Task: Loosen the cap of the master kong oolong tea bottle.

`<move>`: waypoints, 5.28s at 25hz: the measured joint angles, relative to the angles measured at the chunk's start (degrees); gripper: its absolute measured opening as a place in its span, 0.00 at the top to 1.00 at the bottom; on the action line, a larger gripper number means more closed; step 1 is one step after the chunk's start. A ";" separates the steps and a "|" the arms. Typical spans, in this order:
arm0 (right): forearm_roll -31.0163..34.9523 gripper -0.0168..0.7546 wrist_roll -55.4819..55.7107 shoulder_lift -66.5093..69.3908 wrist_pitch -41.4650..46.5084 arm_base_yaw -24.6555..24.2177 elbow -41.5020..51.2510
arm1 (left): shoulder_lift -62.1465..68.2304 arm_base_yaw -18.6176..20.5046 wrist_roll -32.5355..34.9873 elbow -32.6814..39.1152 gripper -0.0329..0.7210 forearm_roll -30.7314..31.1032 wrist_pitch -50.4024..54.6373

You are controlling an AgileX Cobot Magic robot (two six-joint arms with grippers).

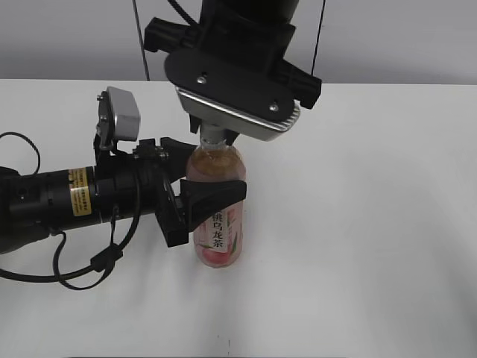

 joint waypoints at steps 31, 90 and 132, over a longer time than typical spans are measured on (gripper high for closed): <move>-16.07 0.62 69.85 -5.43 -0.21 -14.18 13.79 | 0.00 0.00 -0.44 0.00 0.35 0.86 -0.24; -5.98 0.29 125.16 -80.92 -0.06 -24.24 57.29 | -18.24 -0.06 -8.75 0.00 0.17 1.47 4.99; -8.17 0.29 122.87 -102.13 0.18 -24.24 70.73 | -59.92 -9.28 1.53 0.05 0.23 -41.27 100.27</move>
